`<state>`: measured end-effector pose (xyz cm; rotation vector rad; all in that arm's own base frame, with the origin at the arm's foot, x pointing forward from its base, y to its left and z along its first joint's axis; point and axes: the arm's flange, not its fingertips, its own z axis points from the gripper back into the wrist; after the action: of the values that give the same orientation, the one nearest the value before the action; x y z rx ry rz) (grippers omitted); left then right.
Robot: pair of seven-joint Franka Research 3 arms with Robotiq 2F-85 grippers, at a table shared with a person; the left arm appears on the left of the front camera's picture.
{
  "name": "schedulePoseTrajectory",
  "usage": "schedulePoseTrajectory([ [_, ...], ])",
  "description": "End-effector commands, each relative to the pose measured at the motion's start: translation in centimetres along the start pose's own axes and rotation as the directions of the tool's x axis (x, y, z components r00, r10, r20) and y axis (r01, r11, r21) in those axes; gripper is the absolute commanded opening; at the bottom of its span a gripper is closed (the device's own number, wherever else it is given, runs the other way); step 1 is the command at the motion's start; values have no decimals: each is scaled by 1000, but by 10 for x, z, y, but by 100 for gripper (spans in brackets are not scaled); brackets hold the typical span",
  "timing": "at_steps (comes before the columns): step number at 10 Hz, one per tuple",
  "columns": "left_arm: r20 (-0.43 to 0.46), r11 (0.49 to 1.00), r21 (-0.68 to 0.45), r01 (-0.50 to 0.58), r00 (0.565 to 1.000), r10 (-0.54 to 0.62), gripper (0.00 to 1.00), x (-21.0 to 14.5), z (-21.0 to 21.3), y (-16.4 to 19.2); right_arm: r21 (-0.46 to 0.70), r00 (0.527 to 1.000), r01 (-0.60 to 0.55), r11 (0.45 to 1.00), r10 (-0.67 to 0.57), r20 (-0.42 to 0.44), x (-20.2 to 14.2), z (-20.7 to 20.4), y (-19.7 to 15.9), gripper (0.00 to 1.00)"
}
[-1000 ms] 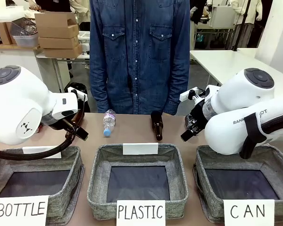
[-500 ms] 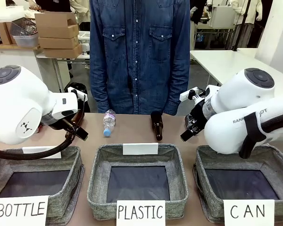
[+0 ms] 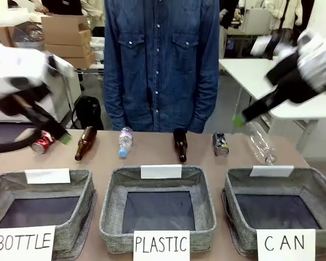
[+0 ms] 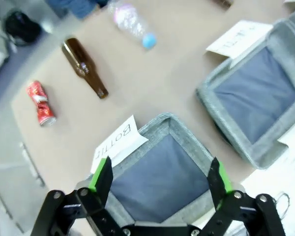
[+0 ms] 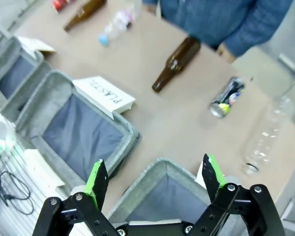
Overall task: Sort the can waste into the basket.
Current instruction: Pick up the can waste from the table and place it in the right Fabric basket.
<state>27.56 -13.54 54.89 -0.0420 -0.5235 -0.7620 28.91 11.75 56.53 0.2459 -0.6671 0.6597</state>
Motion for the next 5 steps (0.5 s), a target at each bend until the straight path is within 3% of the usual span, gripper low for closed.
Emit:
schedulePoseTrajectory([
  [1,-60,997,-3,-76,995,75,100,4,-40,14,15,997,27,1000,-26,-66,1,-46,-4,100],
  [2,-60,997,-3,-76,995,75,100,4,-40,14,0,1000,0,1000,0,0,0,0,0,100],
  [3,7,1000,2,3,1000,-3,100,-3,8,-3,37,998,-4,999,7,-66,-2,-20,3,100],
  [4,35,961,-277,5,999,4,100,-10,9,15,186,996,65,980,-54,-65,-6,-18,-8,100],
  [5,63,826,-562,-37,994,87,100,-33,17,49,464,961,275,842,-260,-98,-12,-2,-36,100],
])
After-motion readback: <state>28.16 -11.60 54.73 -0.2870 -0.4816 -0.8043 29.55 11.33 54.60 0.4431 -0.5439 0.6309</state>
